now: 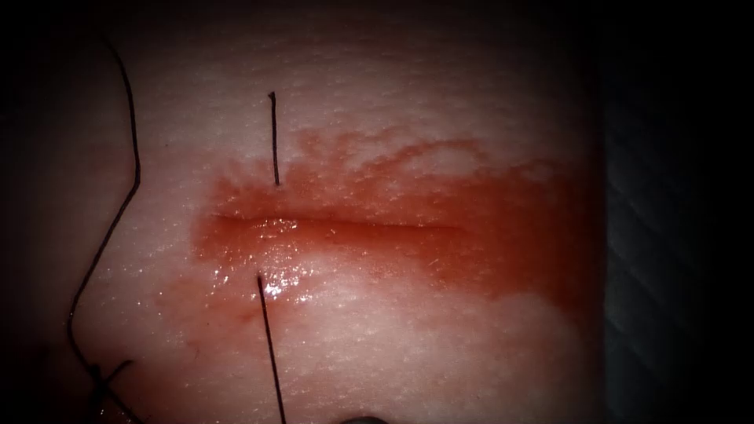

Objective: Wound Closure
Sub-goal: Grasp the suture with the right hand and pull it through until only a short end remains, then grasp the tail of the suture with the right grasper to adjust

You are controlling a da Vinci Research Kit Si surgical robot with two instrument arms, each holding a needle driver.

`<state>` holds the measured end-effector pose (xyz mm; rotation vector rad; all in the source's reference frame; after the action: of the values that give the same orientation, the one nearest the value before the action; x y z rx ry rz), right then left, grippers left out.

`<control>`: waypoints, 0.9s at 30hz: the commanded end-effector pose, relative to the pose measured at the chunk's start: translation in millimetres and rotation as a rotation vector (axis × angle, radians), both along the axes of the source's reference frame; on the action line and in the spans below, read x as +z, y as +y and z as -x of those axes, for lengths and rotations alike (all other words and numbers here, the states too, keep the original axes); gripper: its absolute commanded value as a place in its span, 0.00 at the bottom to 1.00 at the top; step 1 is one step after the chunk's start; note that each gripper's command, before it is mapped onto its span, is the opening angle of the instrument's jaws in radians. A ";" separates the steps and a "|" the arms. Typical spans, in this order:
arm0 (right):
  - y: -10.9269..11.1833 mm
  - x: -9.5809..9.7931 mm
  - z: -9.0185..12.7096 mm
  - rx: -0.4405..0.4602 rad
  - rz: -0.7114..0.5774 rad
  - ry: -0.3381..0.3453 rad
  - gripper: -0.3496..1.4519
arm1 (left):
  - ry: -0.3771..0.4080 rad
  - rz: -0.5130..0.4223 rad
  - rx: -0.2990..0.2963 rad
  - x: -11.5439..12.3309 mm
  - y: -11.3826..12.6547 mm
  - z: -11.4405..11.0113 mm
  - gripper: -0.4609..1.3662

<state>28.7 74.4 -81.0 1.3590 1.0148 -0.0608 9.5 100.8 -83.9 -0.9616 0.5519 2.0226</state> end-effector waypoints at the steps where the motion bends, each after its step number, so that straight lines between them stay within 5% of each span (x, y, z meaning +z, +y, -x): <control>1: 0.2 0.1 -0.1 0.009 0.004 -0.001 0.00 | -0.003 -0.002 0.005 0.0 0.0 0.0 0.06; 4: 0.8 0.4 -0.1 0.027 0.001 -0.005 0.00 | -0.003 -0.002 0.005 0.0 0.0 0.0 0.06; 7: 1.3 0.7 -0.1 0.088 0.038 0.013 0.49 | -0.005 -0.001 0.007 0.1 -0.1 0.0 0.06; 8: 1.9 1.0 0.0 0.128 0.065 0.026 0.77 | -0.005 0.000 0.007 0.2 -0.2 0.0 0.06; 11: 3.2 1.6 0.4 0.204 0.102 0.013 0.97 | -0.005 -0.001 0.010 0.3 -0.3 0.1 0.06; 19: 7.8 3.0 6.5 0.264 0.164 0.009 0.98 | -0.007 -0.002 0.012 0.3 -0.3 0.1 0.06; 23: 11.2 2.7 10.2 0.280 0.148 -0.028 0.90 | -0.007 -0.002 0.012 0.3 -0.3 0.1 0.06; 27: 13.8 2.3 11.2 0.346 0.145 -0.094 0.96 | -0.007 -0.001 0.012 0.4 -0.3 0.2 0.06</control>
<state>17.2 88.5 -78.8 1.0228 1.1264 0.1932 9.3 100.5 -83.5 -0.9691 0.5488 2.0259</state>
